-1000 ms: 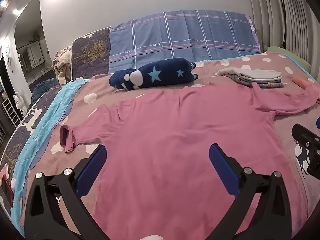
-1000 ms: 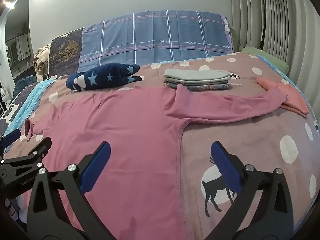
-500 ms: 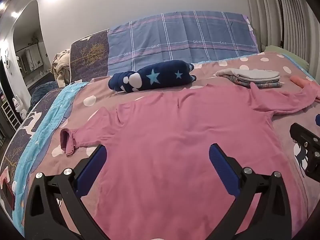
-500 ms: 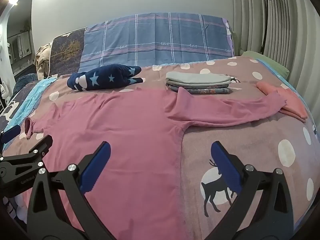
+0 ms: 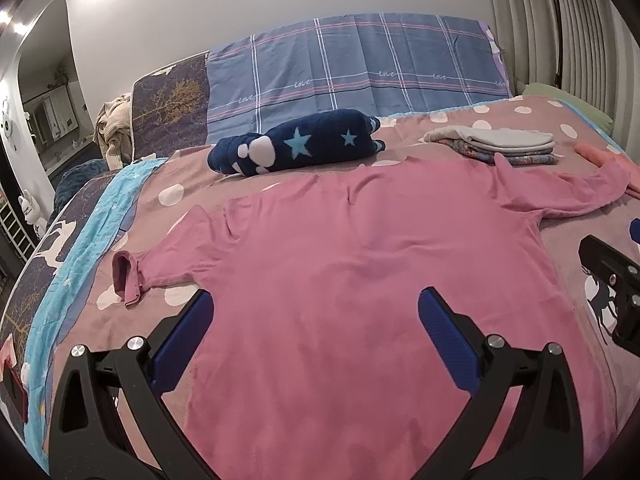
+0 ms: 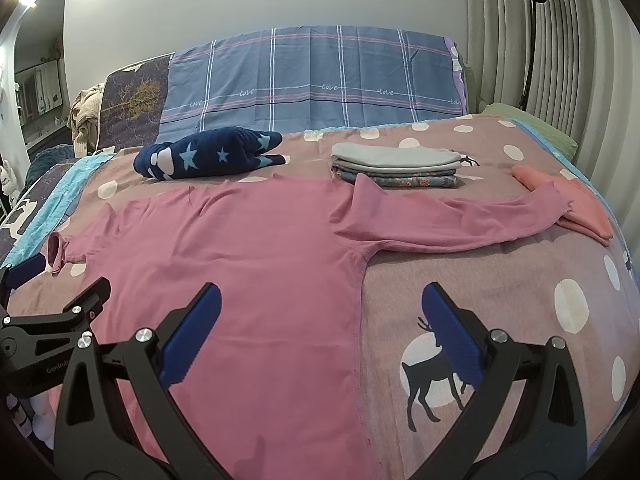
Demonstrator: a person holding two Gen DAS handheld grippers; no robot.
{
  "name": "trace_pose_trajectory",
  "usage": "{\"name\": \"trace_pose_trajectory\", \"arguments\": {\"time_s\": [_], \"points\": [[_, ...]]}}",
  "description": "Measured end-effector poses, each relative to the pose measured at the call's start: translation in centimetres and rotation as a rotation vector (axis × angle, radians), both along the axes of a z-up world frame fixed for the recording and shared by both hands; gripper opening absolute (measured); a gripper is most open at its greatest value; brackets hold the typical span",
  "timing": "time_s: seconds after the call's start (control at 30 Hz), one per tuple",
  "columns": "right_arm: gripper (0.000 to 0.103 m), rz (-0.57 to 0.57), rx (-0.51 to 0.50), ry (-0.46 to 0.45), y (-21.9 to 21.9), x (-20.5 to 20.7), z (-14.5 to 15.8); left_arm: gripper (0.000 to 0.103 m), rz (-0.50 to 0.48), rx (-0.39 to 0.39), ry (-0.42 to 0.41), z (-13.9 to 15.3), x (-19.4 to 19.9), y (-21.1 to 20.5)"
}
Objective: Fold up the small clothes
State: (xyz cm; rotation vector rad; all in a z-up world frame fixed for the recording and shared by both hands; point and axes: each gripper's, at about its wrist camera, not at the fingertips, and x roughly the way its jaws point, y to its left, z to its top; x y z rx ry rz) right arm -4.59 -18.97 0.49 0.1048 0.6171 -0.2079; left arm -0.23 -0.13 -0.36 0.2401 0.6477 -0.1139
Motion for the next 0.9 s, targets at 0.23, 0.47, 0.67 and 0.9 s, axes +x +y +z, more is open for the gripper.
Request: {"name": "trace_pose_trajectory", "arguments": {"time_s": [0.23, 0.47, 0.67, 0.9], "points": [[0.101, -0.003, 0.003, -0.006, -0.2, -0.2, 0.0, 0.102, -0.003, -0.003, -0.011, 0.2, -0.3, -0.1], [0.101, -0.003, -0.015, -0.014, 0.1, -0.4, 0.1, 0.102, -0.02, -0.024, -0.017, 0.0, -0.7, 0.0], [0.101, -0.006, -0.022, -0.012, 0.1, -0.5, 0.2, 0.102, -0.041, -0.043, 0.004, -0.5, -0.6, 0.0], [0.101, -0.014, -0.016, -0.016, 0.1, -0.7, 0.2, 0.102, -0.039, -0.045, 0.005, -0.8, -0.5, 0.0]]}}
